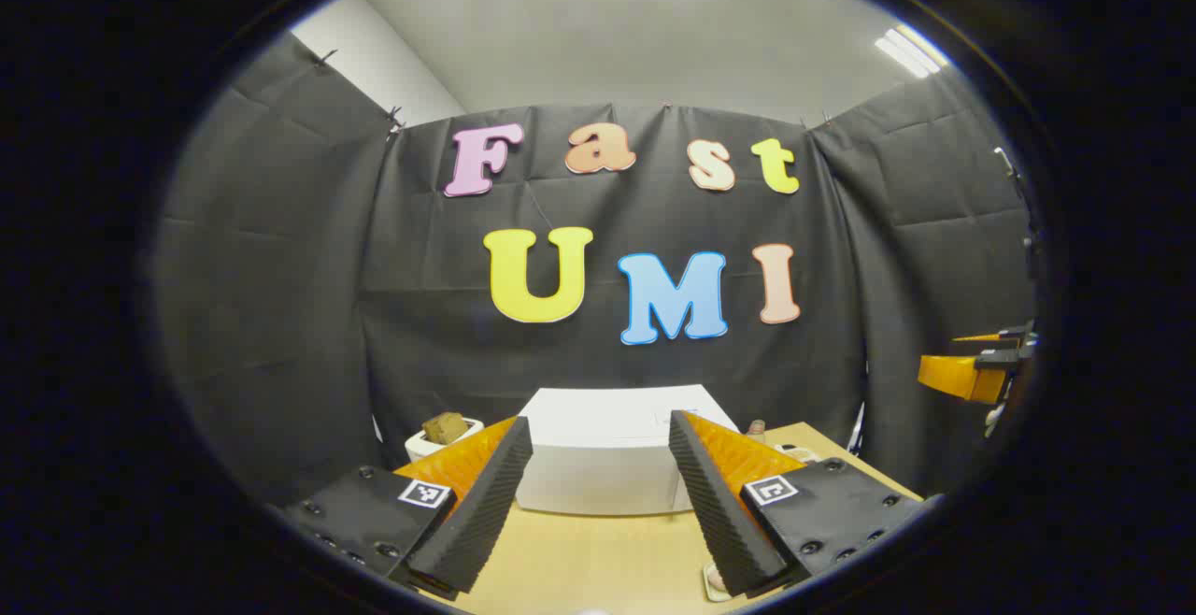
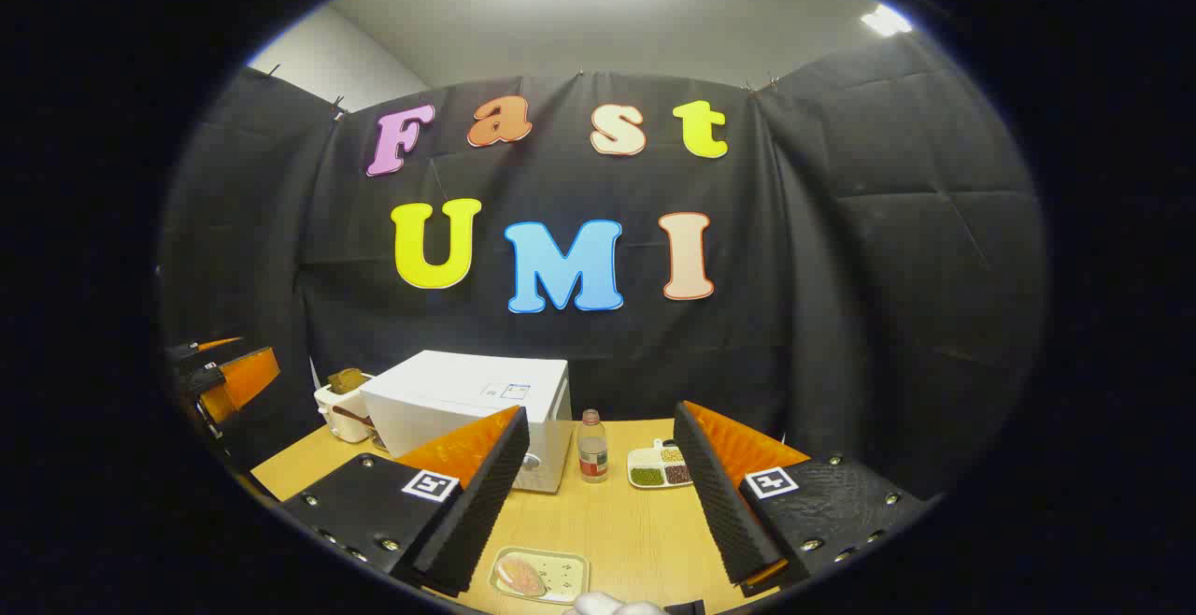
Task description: Open the microwave oven with the left hand, put the food in, and close the microwave oven.
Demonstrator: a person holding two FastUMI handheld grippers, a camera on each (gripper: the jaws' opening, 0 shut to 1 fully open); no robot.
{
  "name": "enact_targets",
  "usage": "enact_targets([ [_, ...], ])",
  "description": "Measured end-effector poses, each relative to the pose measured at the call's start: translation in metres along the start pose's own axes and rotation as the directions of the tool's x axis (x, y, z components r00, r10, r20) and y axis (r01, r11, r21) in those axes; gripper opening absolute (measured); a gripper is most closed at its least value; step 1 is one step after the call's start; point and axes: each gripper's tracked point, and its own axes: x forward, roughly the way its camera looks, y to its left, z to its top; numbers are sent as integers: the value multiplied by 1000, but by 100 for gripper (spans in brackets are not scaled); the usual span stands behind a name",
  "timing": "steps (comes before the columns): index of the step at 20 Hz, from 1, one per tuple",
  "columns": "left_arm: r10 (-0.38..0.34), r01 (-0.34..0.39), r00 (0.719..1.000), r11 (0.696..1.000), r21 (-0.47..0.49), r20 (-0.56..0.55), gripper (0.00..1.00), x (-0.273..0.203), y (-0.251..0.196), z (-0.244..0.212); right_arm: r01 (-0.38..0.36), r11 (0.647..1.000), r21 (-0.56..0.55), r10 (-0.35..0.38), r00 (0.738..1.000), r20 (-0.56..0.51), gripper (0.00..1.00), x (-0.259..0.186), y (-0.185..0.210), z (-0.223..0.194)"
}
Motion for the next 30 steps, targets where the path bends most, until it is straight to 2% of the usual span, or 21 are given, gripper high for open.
enact_targets([
  [8,12,-13,1000,1000,18,11,98,8,11,0,5,1000,1,-5,1000,12,95,3,3,7],
  [16,22,-22,999,1000,14,-25,98,25,18,-28,5,1000,-16,-5,1000,6,95,8,7,10],
  [20,-10,9,997,1000,-4,-75,98,43,-5,-70,34,999,-28,-33,999,12,95,8,-6,20],
  [27,-119,122,989,992,21,-85,98,90,-81,-135,126,992,-2,-126,992,-5,95,-7,-52,37],
  [30,-149,154,982,987,35,-113,99,119,-113,-182,172,985,13,-172,985,-15,95,-16,-73,38],
])
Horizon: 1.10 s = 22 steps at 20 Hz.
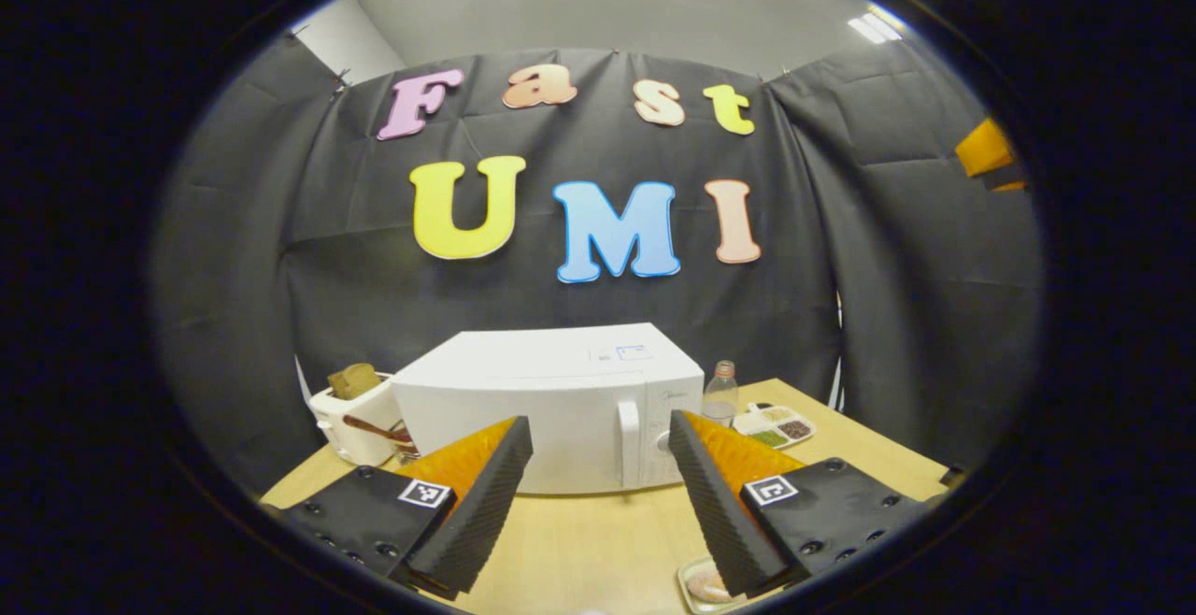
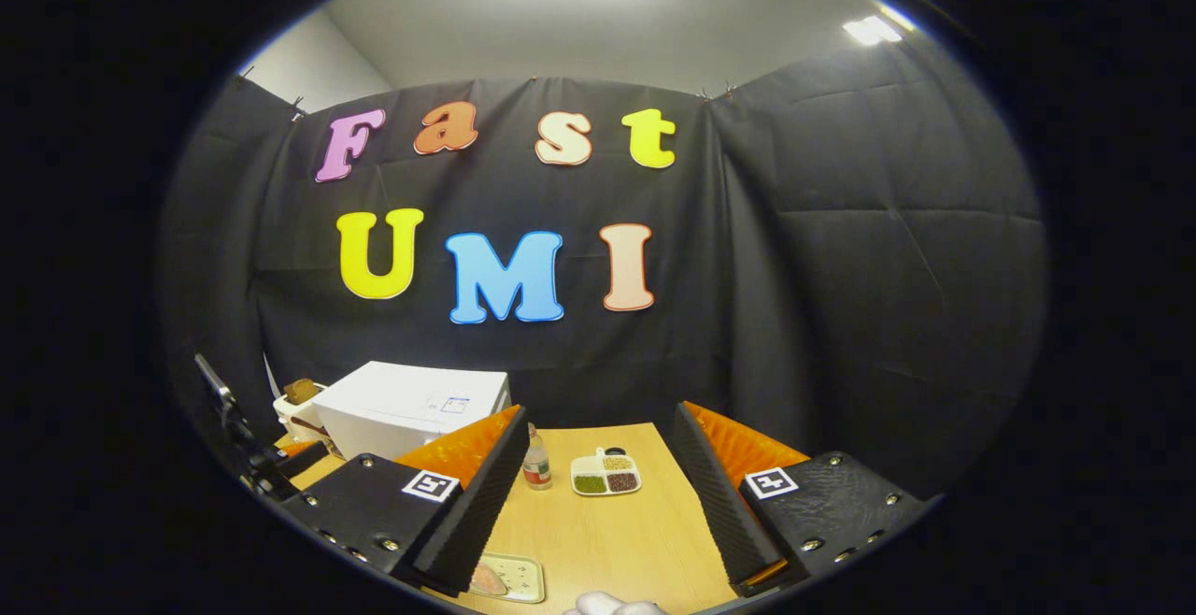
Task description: Open the microwave oven with the left hand, put the food in, and close the microwave oven.
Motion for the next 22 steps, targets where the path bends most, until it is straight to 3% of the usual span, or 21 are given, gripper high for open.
enact_targets([
  [6,-3,-1,996,999,-50,-86,99,104,-25,-76,96,995,5,-96,994,-61,96,-8,-43,-12],
  [9,7,-10,992,1000,-21,-127,98,153,-26,-98,124,992,-13,-125,988,-87,96,-9,-51,-20],
  [16,23,-29,991,999,-44,-130,98,193,-24,-111,167,986,-16,-167,981,-98,95,-6,-61,-27],
  [19,33,-37,990,999,-30,-135,84,200,-21,-114,171,985,2,-170,981,-98,96,-5,-63,-27],
  [20,21,-25,990,999,-24,-136,65,203,-24,-114,178,984,-1,-177,979,-97,95,-6,-65,-29],
  [22,0,1,988,1000,6,-157,43,208,-32,-120,181,983,1,-180,979,-100,95,-7,-65,-30],
])
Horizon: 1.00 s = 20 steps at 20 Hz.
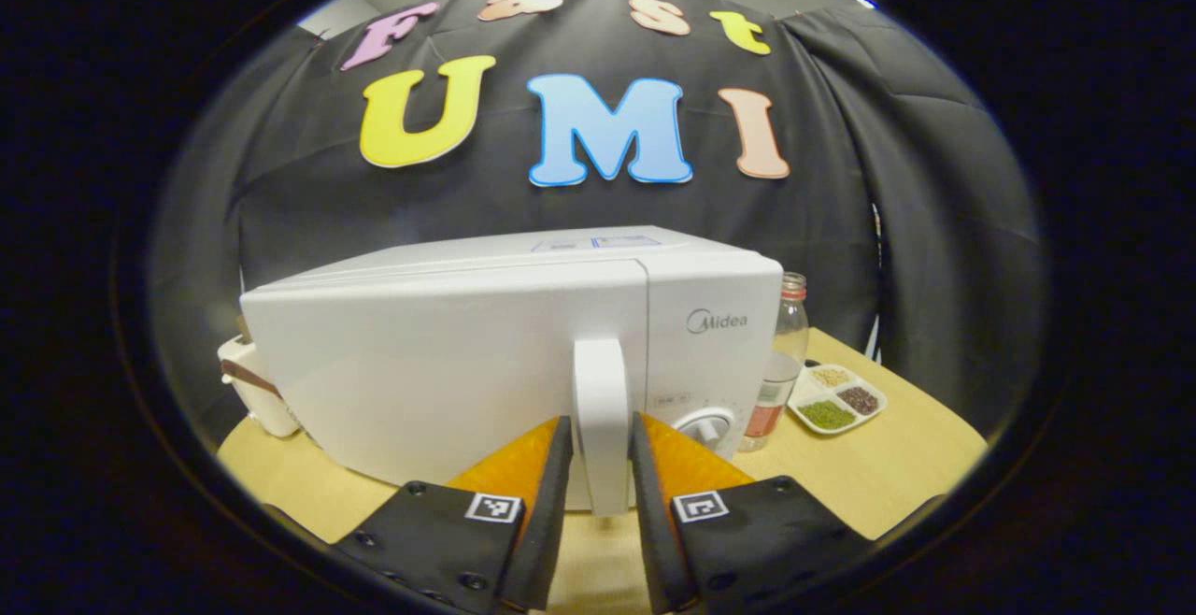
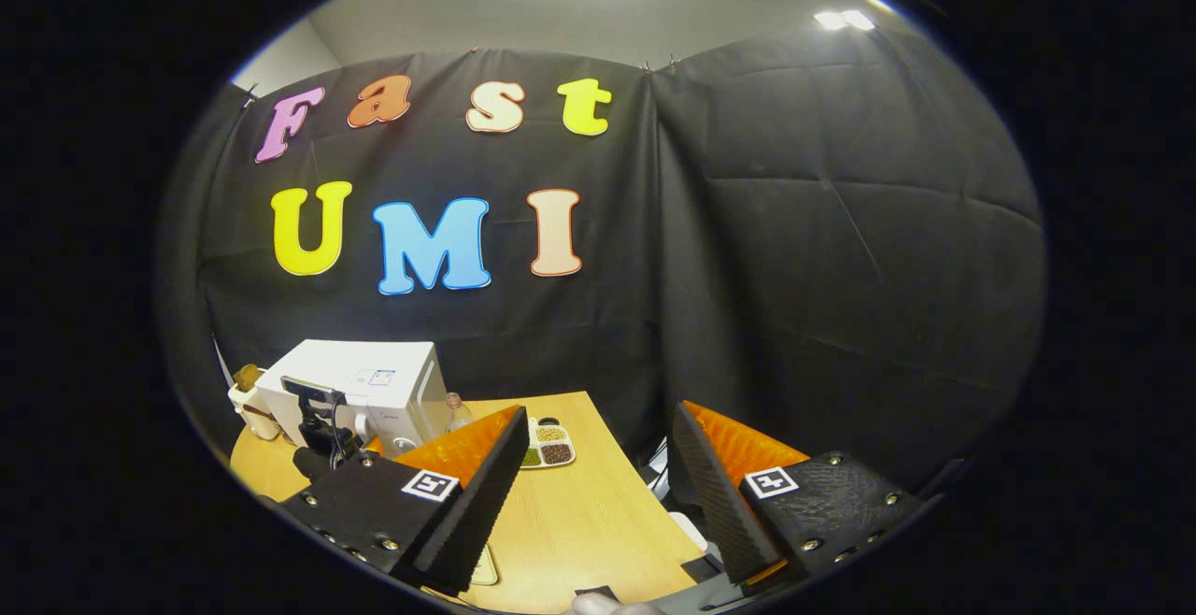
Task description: Open the microwave oven with the left hand, put the food in, and close the microwave oven.
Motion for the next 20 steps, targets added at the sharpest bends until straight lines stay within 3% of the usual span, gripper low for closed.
enact_targets([
  [2,-9,9,1000,1000,-20,-6,34,-1,2,1,1,1000,5,-1,1000,4,95,-2,-1,1],
  [5,-45,45,999,997,-61,2,28,-2,4,2,6,1000,-5,-6,1000,7,95,-7,-4,0],
  [10,-25,25,1000,997,-69,-6,17,-3,5,2,0,1000,-7,0,1000,-6,95,-12,-2,-6],
  [16,-35,31,998,997,-71,-53,17,-14,5,-7,-24,1000,-1,24,999,-22,95,-12,2,-13],
  [20,-38,38,999,999,-8,0,17,-78,17,-19,-62,998,21,63,997,-39,95,-9,11,-22],
])
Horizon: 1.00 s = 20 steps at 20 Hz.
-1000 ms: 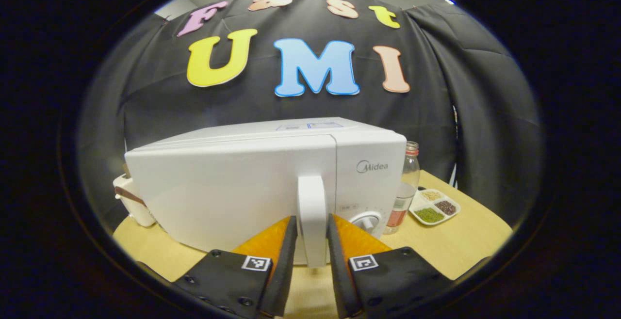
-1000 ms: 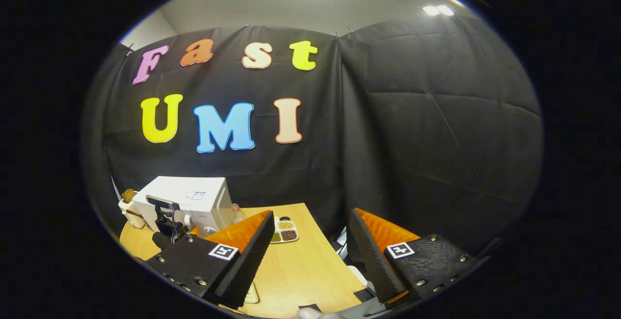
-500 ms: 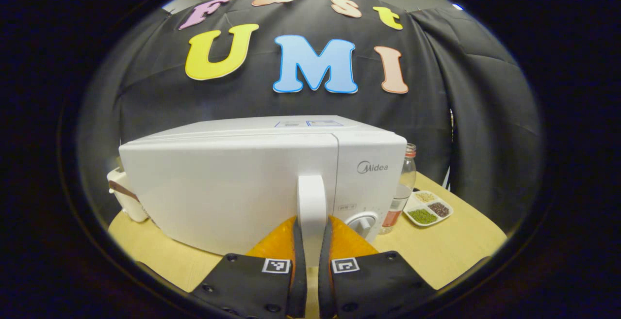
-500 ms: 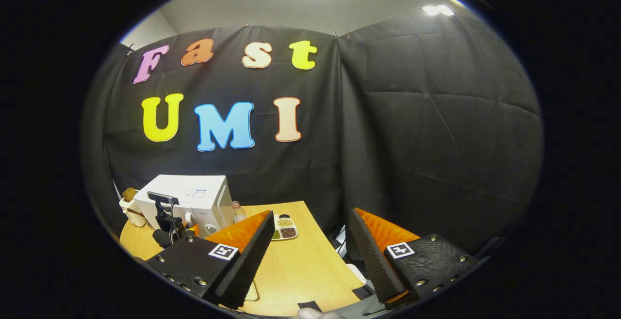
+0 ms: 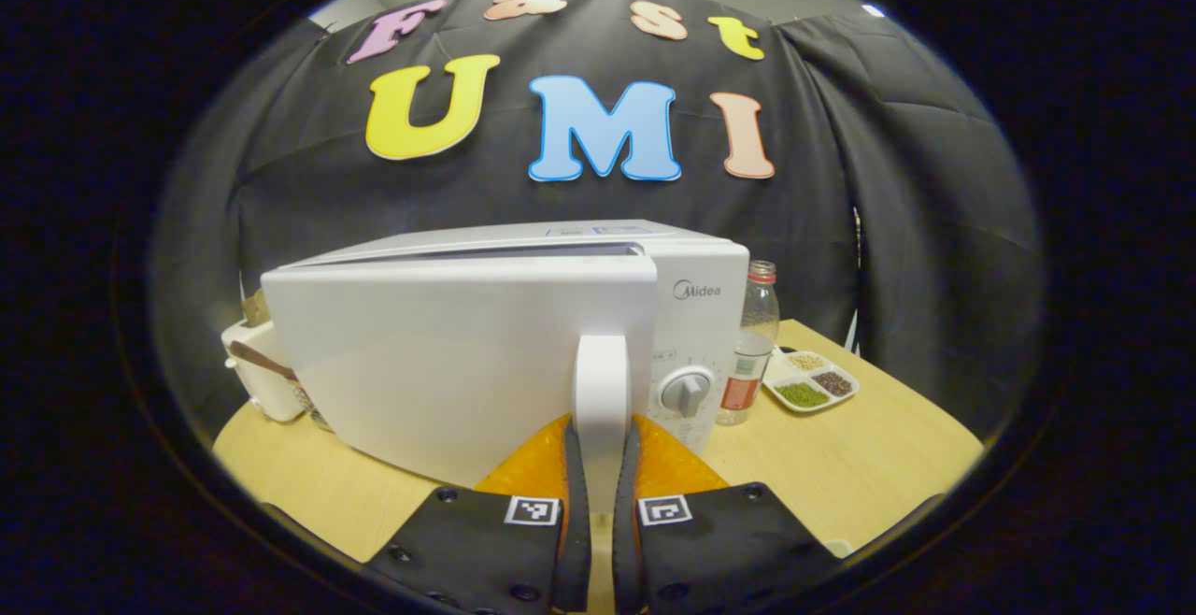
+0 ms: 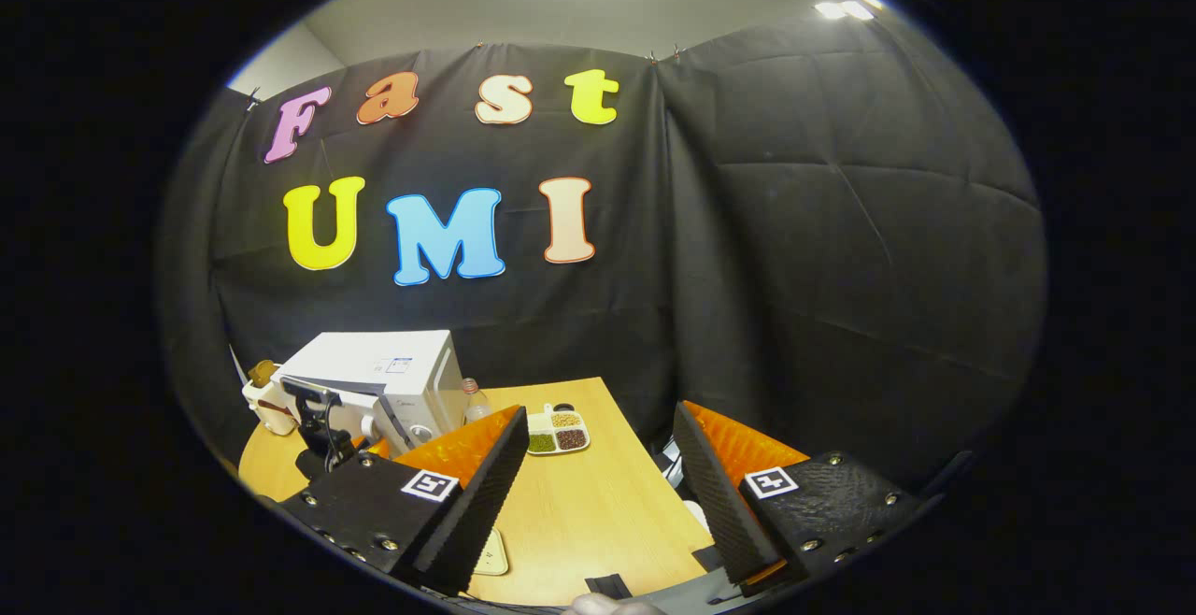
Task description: Open the microwave oven with the left hand, put the food in, and close the microwave oven.
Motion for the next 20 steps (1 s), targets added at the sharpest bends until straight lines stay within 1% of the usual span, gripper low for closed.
enact_targets([
  [1,-6,6,1000,1000,7,-21,17,-15,5,-5,-13,1000,1,13,1000,-10,95,1,2,-3],
  [3,-17,16,999,1000,-15,-48,25,-35,12,-12,-43,999,-1,43,999,-26,96,0,9,-9],
  [4,6,-6,999,1000,-6,-47,31,-40,21,-14,-51,999,-3,51,998,-24,96,0,10,-9],
  [6,72,-70,997,997,38,-41,65,-48,42,-12,-80,997,-3,80,996,-39,95,-1,18,-14],
  [8,72,-71,997,997,32,-41,99,-56,46,-9,-102,995,-8,102,994,-41,96,-5,24,-16],
  [9,70,-70,997,997,28,-31,100,-60,46,-5,-106,994,-13,106,994,-39,96,-7,25,-15],
  [10,71,-71,997,997,30,-16,97,-66,49,0,-115,993,-10,114,993,-40,95,-10,27,-17],
  [11,74,-73,997,997,36,-5,100,-74,51,2,-128,992,-2,128,991,-40,95,-12,32,-18],
  [13,73,-73,997,997,40,6,97,-90,58,2,-145,989,-3,145,989,-41,97,-18,38,-19],
  [14,71,-71,997,997,37,-1,95,-99,62,-2,-152,988,-6,152,988,-39,95,-20,40,-20],
  [16,76,-75,997,997,28,-9,92,-116,73,-8,-172,985,-5,172,984,-41,95,-26,49,-24],
  [17,84,-84,996,996,29,-12,96,-128,79,-11,-184,983,-6,183,982,-45,95,-28,54,-27],
  [19,115,-114,993,993,33,-27,94,-153,97,-22,-212,977,-5,211,976,-56,95,-32,67,-34],
  [20,131,-130,991,991,35,-35,94,-167,107,-26,-233,972,-4,233,970,-64,94,-35,76,-41],
])
